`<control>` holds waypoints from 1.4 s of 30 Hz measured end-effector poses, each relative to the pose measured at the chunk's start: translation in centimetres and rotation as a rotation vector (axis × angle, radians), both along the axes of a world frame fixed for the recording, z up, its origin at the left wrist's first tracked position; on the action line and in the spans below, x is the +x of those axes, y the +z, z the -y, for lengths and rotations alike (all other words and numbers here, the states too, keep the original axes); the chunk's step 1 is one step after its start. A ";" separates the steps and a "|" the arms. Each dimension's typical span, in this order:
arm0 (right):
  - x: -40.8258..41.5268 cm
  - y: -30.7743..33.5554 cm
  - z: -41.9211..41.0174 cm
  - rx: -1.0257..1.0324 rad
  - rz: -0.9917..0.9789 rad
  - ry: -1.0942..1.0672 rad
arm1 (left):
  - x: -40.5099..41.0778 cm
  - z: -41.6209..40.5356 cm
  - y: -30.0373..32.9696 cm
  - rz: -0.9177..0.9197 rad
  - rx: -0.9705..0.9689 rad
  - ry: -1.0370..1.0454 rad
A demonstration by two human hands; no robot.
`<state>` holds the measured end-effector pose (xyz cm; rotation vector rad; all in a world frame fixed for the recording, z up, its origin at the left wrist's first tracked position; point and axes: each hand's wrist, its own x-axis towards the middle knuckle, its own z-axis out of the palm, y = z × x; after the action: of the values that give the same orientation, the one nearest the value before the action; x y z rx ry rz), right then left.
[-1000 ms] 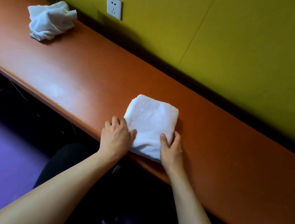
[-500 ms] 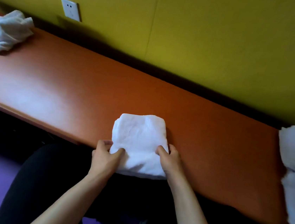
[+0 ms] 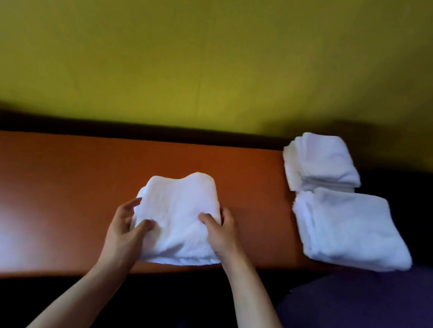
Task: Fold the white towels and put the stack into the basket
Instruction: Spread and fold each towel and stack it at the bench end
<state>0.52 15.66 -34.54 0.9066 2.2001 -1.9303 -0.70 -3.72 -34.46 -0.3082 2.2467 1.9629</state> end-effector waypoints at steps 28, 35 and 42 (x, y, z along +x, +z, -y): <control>13.0 2.3 -29.0 0.020 -0.240 -0.848 | -9.0 -42.3 9.3 -0.615 -0.484 -1.082; 14.8 0.6 -28.4 0.920 0.002 -0.781 | -3.3 -39.3 2.3 -0.907 -0.908 -1.205; 13.6 -0.5 -28.1 1.138 -0.080 -0.465 | -1.8 -36.5 2.9 -0.890 -0.946 -1.138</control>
<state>14.09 43.81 -35.03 1.5392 3.3473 -0.5873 -2.50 32.79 -31.54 1.6376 2.5664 0.3615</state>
